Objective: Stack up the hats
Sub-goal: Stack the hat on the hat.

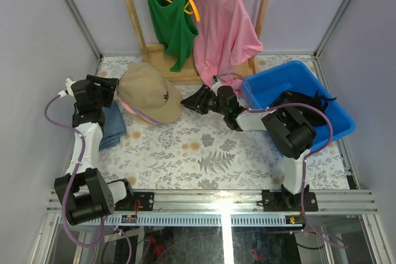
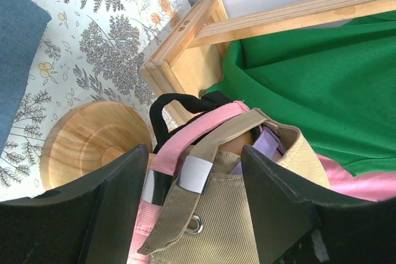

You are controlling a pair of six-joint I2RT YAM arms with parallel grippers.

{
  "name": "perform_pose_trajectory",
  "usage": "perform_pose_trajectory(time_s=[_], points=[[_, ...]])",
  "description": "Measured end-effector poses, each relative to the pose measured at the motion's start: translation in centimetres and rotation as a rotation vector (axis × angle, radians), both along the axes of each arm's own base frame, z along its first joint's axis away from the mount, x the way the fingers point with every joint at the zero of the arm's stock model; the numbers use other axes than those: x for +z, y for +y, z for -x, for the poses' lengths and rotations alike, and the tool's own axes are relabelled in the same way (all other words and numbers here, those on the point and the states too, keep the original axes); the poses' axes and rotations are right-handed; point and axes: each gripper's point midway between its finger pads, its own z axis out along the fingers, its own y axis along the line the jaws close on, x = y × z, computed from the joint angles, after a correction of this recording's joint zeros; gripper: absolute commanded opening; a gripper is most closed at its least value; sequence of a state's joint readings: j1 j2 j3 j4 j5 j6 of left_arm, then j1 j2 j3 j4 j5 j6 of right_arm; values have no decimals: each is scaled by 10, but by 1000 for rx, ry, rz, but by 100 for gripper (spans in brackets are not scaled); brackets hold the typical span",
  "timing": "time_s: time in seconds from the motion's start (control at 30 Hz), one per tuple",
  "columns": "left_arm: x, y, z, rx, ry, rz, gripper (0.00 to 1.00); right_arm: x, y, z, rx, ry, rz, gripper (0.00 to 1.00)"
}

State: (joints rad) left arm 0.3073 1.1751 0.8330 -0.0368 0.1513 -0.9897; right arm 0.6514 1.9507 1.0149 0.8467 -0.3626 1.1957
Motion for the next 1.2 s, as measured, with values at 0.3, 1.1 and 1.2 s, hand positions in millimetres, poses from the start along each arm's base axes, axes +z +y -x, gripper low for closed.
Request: perform_pose_trajectory(time_s=[0.3, 1.1, 1.2], points=[[0, -1, 0, -3, -2, 1, 61, -28, -1, 3, 7, 60, 48, 48], [-9, -1, 0, -7, 19, 9, 56, -41, 16, 9, 51, 106, -88, 0], [-9, -1, 0, -7, 18, 9, 56, -43, 17, 11, 57, 116, -102, 0]])
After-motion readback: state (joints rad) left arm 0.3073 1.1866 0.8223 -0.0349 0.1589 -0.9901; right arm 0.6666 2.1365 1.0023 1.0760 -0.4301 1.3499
